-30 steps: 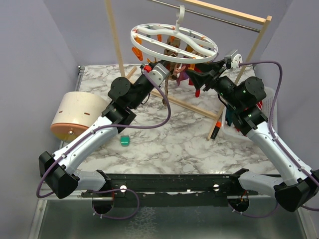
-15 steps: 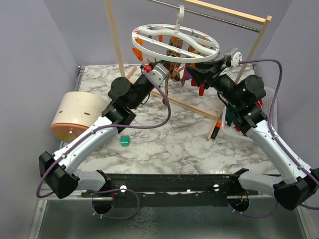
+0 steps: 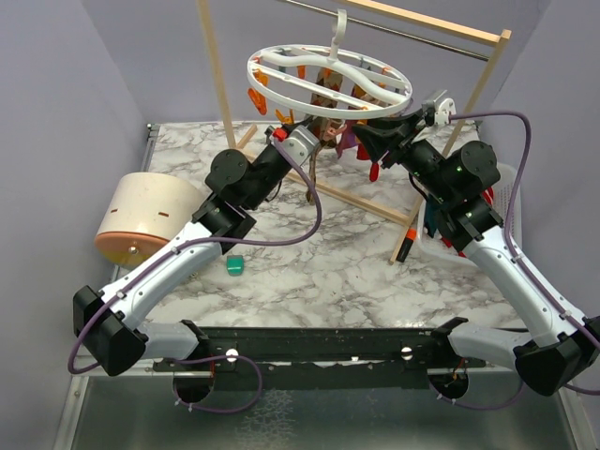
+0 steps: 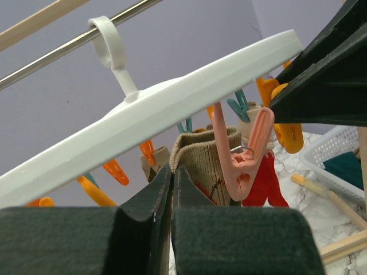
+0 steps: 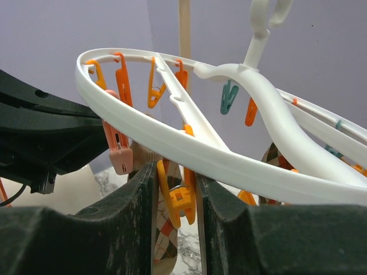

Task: Clip the socks to the hanger
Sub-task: Open the clamp at the hanger.

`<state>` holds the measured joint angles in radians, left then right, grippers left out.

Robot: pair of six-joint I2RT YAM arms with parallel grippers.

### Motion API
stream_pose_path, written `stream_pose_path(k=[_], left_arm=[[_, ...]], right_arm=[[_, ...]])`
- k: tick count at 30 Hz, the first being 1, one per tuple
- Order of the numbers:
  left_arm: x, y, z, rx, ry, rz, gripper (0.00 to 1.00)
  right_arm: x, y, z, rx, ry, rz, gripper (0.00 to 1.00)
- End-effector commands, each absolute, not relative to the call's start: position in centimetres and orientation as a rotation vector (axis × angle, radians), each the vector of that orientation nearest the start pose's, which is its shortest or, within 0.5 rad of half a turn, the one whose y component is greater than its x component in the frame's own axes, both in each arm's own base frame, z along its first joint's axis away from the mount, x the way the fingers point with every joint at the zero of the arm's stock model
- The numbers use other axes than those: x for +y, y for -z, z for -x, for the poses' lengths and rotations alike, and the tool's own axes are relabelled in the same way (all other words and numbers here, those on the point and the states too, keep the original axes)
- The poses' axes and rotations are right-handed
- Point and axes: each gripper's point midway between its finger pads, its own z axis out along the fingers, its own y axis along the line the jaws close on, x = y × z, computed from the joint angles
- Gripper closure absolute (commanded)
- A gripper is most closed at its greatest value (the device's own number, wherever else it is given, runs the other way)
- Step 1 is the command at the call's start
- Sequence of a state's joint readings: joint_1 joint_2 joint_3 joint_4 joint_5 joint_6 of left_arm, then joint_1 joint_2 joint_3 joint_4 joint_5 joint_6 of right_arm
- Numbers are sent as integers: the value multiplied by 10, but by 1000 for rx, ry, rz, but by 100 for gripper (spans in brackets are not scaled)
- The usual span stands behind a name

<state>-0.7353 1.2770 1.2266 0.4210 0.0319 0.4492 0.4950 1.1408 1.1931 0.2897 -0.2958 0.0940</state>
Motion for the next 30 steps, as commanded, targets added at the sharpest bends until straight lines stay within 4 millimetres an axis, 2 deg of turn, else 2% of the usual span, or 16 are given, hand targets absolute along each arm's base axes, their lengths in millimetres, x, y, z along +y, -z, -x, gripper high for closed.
stream_pose_path(k=[1, 13, 19, 30], left_arm=[[-274, -470, -325, 988, 274, -662, 100], [-278, -421, -310, 1071, 381, -709, 100], [-287, -414, -309, 1084, 422, -723, 100], [-315, -423, -307, 1053, 490, -769, 100]], right_arm=[[228, -478, -321, 1174, -672, 471, 99], [211, -479, -334, 1263, -667, 287, 100], [202, -473, -343, 1319, -654, 186, 100], [198, -464, -348, 1362, -676, 98, 100]])
